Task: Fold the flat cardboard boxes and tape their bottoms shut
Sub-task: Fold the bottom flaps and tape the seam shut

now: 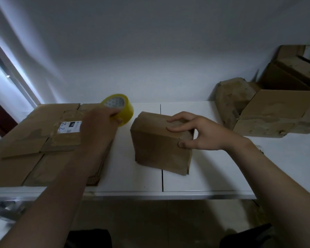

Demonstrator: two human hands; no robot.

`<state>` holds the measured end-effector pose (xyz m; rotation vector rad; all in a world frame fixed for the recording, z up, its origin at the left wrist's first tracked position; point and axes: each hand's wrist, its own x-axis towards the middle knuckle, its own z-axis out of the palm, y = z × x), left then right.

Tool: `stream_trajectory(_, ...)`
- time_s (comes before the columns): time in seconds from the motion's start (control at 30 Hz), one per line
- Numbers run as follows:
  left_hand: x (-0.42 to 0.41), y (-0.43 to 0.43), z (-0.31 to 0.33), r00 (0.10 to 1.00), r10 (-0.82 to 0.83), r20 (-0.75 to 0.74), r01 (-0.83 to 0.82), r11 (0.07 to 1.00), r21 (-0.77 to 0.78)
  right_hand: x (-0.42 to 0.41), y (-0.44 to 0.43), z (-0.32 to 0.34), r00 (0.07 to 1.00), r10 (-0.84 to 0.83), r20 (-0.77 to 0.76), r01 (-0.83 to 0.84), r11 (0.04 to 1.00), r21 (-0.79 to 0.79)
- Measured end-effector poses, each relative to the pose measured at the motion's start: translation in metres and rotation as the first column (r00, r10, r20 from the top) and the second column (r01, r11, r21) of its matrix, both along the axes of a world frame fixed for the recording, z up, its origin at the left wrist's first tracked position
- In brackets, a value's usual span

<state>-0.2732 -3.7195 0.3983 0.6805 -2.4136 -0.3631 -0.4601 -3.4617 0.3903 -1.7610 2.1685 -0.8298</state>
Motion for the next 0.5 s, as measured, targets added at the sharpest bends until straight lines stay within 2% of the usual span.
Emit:
stream_trajectory(0.07,0.0,0.001,0.003,0.998,0.001,-0.064,-0.001,1.0,-0.012,0.001,-0.005,-0.001,0.999,0.041,-0.01,-0.041,0.999,0.027)
stream_trajectory(0.17,-0.005,0.007,0.003,0.998,-0.031,-0.059,0.025,0.995,-0.099,0.0,-0.006,0.001,0.999,0.05,-0.021,-0.049,0.998,0.042)
stream_trajectory(0.3,-0.01,0.016,0.005,0.996,-0.047,-0.074,0.035,0.988,-0.151,0.007,-0.013,-0.009,0.995,0.103,-0.015,-0.103,0.994,-0.043)
stream_trajectory(0.43,-0.011,0.02,0.005,0.997,-0.04,-0.069,0.031,0.99,-0.135,0.007,-0.022,-0.019,0.995,0.097,0.035,-0.091,0.984,-0.15)
stream_trajectory(0.5,-0.012,0.022,0.005,0.995,-0.057,-0.08,0.047,0.991,-0.122,0.002,-0.025,-0.026,0.995,0.091,0.046,-0.084,0.987,-0.135)
